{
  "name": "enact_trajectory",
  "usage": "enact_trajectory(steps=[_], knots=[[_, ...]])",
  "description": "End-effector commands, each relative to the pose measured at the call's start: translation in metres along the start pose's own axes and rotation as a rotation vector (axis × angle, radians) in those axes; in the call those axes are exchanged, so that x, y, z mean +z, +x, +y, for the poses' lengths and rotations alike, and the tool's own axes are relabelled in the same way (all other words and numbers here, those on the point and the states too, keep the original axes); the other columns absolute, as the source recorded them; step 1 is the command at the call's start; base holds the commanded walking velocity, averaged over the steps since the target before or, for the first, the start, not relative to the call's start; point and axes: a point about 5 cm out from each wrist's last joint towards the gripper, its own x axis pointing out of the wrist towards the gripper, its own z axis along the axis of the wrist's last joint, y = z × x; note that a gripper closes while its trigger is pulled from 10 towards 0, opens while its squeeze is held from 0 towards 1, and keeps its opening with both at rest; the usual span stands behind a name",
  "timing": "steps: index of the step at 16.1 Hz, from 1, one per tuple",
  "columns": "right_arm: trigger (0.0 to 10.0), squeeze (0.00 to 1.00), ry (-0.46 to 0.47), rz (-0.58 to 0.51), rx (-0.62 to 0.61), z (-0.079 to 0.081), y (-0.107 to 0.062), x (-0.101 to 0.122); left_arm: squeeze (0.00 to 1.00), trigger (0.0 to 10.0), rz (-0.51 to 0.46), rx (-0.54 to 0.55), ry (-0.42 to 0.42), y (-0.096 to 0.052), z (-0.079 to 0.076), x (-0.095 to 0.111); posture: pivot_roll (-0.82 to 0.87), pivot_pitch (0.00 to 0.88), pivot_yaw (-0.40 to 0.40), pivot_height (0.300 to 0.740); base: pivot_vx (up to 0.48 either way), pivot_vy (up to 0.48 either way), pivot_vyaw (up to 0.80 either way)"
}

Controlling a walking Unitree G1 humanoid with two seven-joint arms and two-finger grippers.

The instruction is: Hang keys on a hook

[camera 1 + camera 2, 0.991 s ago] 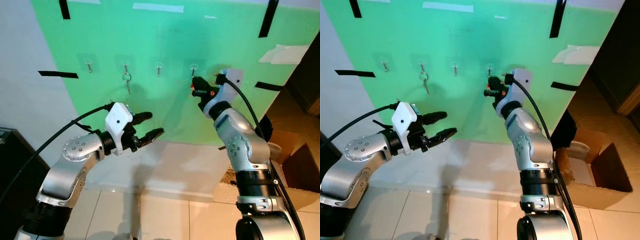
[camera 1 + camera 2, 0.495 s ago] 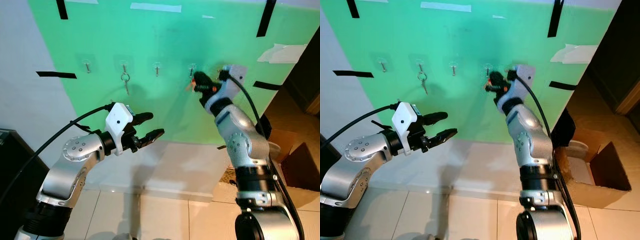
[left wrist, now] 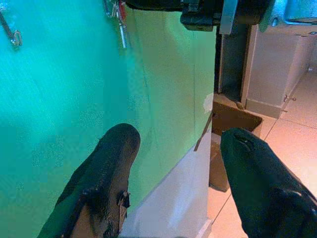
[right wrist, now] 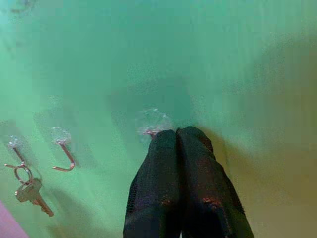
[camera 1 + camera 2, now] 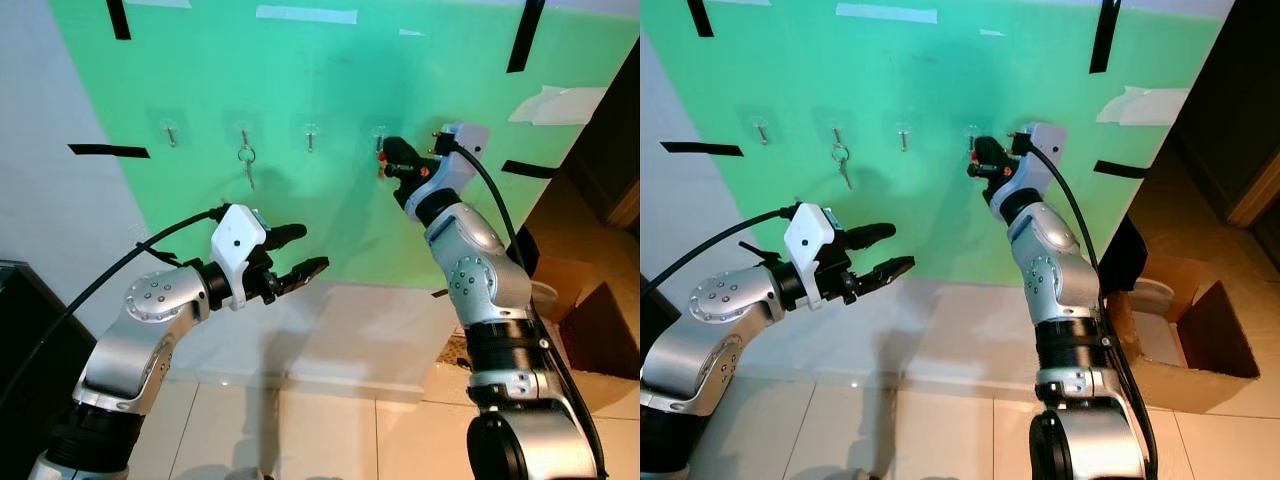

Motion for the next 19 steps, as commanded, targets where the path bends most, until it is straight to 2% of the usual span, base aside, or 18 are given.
enact_trajectory(steps=[1, 8, 10, 13, 19], knots=[[10.0, 0.00, -0.004, -0.011, 0.012, 0.005, 0.007, 0.004, 0.00, 10.0, 0.000, -0.003, 0.024, 0.002, 0.003, 0.005, 0.02, 0.000, 0.002, 0.740, 0.000, 0.000, 0.00], [10.0, 0.00, -0.021, 0.003, 0.028, 0.010, 0.015, 0.000, 0.00, 10.0, 0.002, -0.001, 0.028, 0.004, 0.004, 0.006, 0.02, 0.000, 0.004, 0.740, 0.000, 0.000, 0.00], [10.0, 0.00, -0.029, 0.001, -0.001, 0.005, 0.015, 0.001, 0.00, 10.0, 0.001, 0.000, 0.028, 0.005, 0.004, 0.006, 0.02, 0.000, 0.004, 0.740, 0.000, 0.000, 0.00], [10.0, 0.00, -0.094, 0.064, -0.075, -0.006, 0.014, -0.007, 0.00, 10.0, 0.005, 0.001, 0.029, 0.006, 0.003, 0.005, 0.01, 0.000, 0.003, 0.740, 0.000, 0.000, 0.00], [10.0, 0.00, -0.101, 0.072, -0.099, -0.013, 0.011, -0.007, 0.00, 10.0, 0.012, 0.006, 0.029, 0.006, 0.002, 0.003, 0.01, 0.000, 0.000, 0.740, 0.000, 0.000, 0.00]])
